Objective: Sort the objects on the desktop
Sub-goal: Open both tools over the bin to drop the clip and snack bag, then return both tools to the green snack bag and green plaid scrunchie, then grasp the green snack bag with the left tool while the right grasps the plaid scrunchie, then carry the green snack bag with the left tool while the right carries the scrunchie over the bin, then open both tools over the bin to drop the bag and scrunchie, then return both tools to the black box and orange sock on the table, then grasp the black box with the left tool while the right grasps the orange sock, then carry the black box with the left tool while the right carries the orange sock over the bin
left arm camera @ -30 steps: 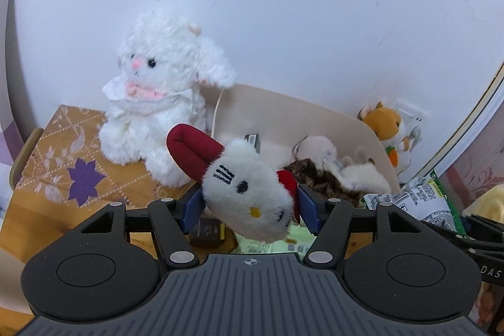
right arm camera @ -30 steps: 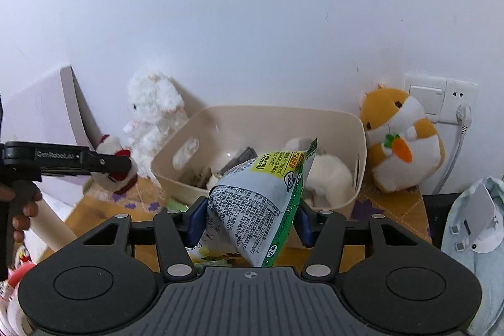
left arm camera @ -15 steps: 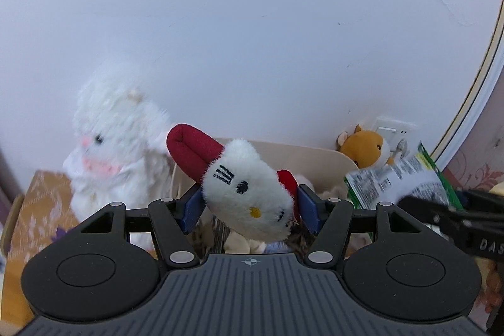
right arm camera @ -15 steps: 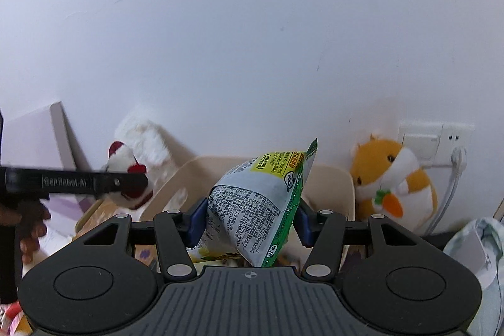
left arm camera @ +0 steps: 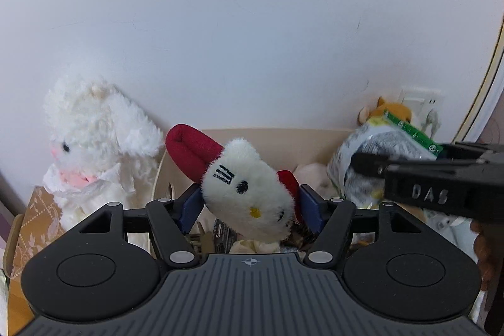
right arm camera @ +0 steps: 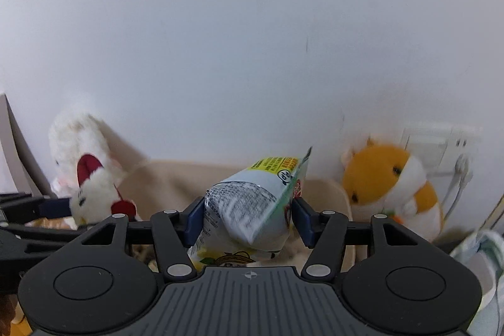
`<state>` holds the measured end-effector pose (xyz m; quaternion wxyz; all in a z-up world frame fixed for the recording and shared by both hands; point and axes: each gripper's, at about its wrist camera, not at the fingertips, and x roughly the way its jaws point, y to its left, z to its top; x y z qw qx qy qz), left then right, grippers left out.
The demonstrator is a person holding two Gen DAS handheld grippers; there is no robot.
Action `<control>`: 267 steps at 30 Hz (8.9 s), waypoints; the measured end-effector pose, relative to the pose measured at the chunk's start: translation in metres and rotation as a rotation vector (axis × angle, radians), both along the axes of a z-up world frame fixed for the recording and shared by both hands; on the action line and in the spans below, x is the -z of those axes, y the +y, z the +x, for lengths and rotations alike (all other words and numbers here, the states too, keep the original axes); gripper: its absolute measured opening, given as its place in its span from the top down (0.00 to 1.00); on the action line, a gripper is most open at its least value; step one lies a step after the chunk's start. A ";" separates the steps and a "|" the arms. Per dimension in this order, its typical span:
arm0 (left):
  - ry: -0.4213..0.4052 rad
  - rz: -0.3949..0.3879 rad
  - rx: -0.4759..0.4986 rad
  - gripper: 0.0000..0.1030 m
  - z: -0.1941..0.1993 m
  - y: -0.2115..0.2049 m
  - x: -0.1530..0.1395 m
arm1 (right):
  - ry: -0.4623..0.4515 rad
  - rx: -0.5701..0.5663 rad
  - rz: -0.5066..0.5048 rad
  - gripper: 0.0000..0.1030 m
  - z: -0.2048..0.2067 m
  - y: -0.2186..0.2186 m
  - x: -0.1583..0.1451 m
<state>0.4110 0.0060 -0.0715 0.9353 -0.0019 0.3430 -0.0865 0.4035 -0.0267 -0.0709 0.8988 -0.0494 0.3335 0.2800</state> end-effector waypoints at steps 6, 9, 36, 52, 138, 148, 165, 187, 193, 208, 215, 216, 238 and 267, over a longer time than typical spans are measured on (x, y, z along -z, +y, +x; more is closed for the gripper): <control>0.041 0.047 -0.003 0.29 0.010 0.004 0.020 | 0.008 -0.009 -0.068 0.09 -0.001 0.000 0.016; 0.060 0.056 0.011 0.28 0.012 0.007 0.027 | -0.025 -0.017 -0.071 0.00 -0.007 -0.008 0.014; 0.063 0.078 0.073 0.22 -0.037 0.040 0.021 | -0.022 -0.135 -0.091 0.00 -0.073 -0.058 0.030; 0.214 0.026 0.207 0.22 -0.092 0.066 0.073 | 0.084 -0.283 -0.121 0.00 -0.142 -0.024 0.085; -0.116 -0.008 0.294 0.40 -0.051 0.066 -0.044 | -0.174 -0.049 0.006 0.81 -0.065 -0.070 -0.019; -0.090 -0.012 0.239 0.40 -0.006 0.036 -0.026 | -0.145 0.020 -0.041 0.80 -0.011 -0.022 0.001; 0.010 0.070 0.192 0.24 0.014 0.035 0.004 | -0.173 -0.044 -0.198 0.11 -0.008 0.016 0.027; 0.150 0.152 0.291 0.23 -0.021 0.080 0.038 | -0.024 -0.098 -0.060 0.00 -0.121 -0.021 0.073; 0.205 0.240 0.394 0.23 -0.027 0.078 0.072 | 0.106 -0.066 -0.021 0.00 -0.154 -0.009 0.113; 0.182 0.384 0.562 0.23 -0.021 0.072 0.118 | 0.202 -0.092 -0.076 0.15 -0.200 0.033 0.146; 0.220 0.360 0.628 0.35 -0.012 0.078 0.130 | 0.222 -0.099 -0.086 0.31 -0.198 0.032 0.149; 0.228 0.355 0.642 0.40 -0.011 0.078 0.131 | 0.219 -0.098 -0.089 0.36 -0.197 0.032 0.149; 0.228 0.266 0.654 0.51 -0.021 0.082 0.107 | 0.207 -0.107 -0.113 0.90 -0.181 0.002 0.136; -0.001 0.143 0.588 0.51 -0.067 0.047 -0.016 | -0.110 -0.098 -0.075 0.90 -0.095 -0.077 0.006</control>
